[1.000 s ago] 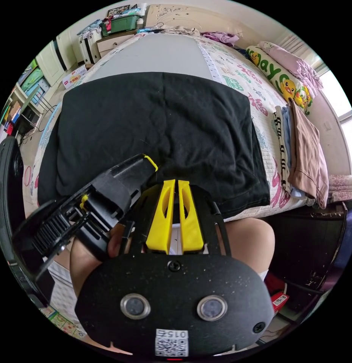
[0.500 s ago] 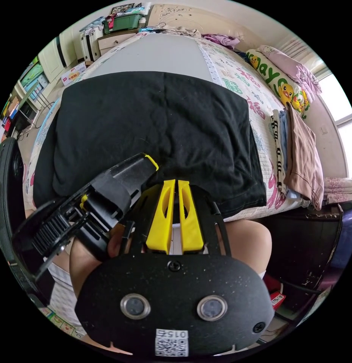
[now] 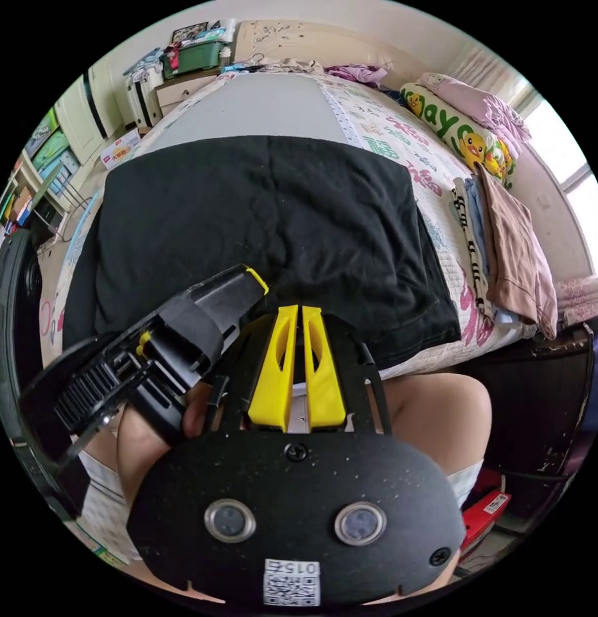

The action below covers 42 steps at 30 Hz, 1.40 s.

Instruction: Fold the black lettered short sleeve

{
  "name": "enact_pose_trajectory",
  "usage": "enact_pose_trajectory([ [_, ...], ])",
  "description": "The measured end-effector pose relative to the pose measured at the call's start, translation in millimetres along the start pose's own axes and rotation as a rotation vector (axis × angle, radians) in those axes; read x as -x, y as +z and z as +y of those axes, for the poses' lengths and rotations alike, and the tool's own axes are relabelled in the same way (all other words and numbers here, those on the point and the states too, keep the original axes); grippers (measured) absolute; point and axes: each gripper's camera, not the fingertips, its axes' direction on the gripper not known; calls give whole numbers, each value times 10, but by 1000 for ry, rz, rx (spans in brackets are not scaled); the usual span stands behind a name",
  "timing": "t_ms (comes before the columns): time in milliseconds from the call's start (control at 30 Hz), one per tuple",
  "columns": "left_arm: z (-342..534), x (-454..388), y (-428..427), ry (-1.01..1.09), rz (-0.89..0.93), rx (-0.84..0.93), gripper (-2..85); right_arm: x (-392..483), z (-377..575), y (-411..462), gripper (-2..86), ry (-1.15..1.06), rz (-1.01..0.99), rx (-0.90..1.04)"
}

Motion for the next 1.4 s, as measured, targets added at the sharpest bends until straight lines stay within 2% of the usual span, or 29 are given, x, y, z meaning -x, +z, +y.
enact_pose_trajectory([
  [300,49,-491,-94,181,-51,53,3,-163,264,312,-2,101,-55,-57],
  [400,62,-667,-224,335,-66,50,16,-186,294,441,-6,109,-43,-92],
  [533,68,-669,-582,404,-254,43,3,-289,242,626,-9,88,-71,-97],
  [600,85,-610,-821,443,-270,5,0,-260,212,695,-9,18,-42,-86],
  [633,101,-547,-1004,447,-226,-27,-2,-213,213,751,-9,-33,-12,-106],
  [767,240,-387,-1557,529,146,-137,-5,-41,239,935,-9,-166,131,-136],
  [833,317,-419,-1724,561,127,-176,-2,13,225,1047,-9,-268,191,-121],
  [967,522,-452,-2119,580,19,-315,29,-510,273,917,-9,-286,-26,-185],
  [1033,565,-409,-2199,556,-4,-316,56,-1028,343,827,-9,-248,-94,-245],
  [1100,597,-379,-2199,534,-42,-279,73,-1409,426,832,-8,-281,-209,-267],
  [1233,741,-509,-2089,564,-78,-181,78,-1978,435,1214,-1,-313,-373,-133],
  [1400,920,-988,-1650,755,-230,-60,82,-1920,350,1516,71,-394,-443,-134],
])
